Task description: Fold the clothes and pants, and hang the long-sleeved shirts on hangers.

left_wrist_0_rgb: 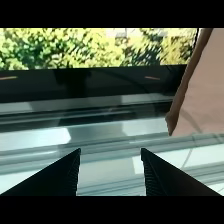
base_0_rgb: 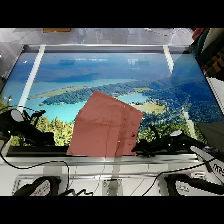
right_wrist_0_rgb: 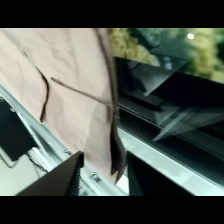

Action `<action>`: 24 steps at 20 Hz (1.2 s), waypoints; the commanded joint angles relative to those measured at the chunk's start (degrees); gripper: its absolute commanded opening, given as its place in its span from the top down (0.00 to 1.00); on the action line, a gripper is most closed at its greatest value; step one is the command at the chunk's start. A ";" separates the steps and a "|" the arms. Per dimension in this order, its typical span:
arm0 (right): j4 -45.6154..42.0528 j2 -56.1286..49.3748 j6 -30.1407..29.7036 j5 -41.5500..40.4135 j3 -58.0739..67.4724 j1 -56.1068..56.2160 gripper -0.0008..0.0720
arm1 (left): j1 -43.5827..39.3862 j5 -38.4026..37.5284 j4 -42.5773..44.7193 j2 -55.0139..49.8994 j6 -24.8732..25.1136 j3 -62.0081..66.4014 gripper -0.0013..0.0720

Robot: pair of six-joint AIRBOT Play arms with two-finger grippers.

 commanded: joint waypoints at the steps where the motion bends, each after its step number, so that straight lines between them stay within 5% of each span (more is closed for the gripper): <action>1: -0.17 0.00 -0.04 -4.31 0.00 3.56 0.69 | 0.07 -0.28 -0.04 0.72 1.29 -3.06 0.37; 4: 0.11 0.17 -0.04 -3.08 0.00 3.48 0.96 | 0.07 -0.39 -0.46 0.83 3.74 -4.07 0.37; 9: 0.22 0.17 -0.07 -1.38 0.00 3.48 0.96 | 0.07 1.09 -16.39 0.83 11.26 -4.13 0.37; 19: 0.11 11.41 1.53 -1.84 0.00 3.48 0.96 | 0.04 10.62 -14.47 0.81 11.91 -15.30 0.36; 24: 0.15 12.59 2.14 -1.86 0.00 3.52 0.96 | -0.07 14.67 -24.48 -0.26 15.26 -18.32 0.35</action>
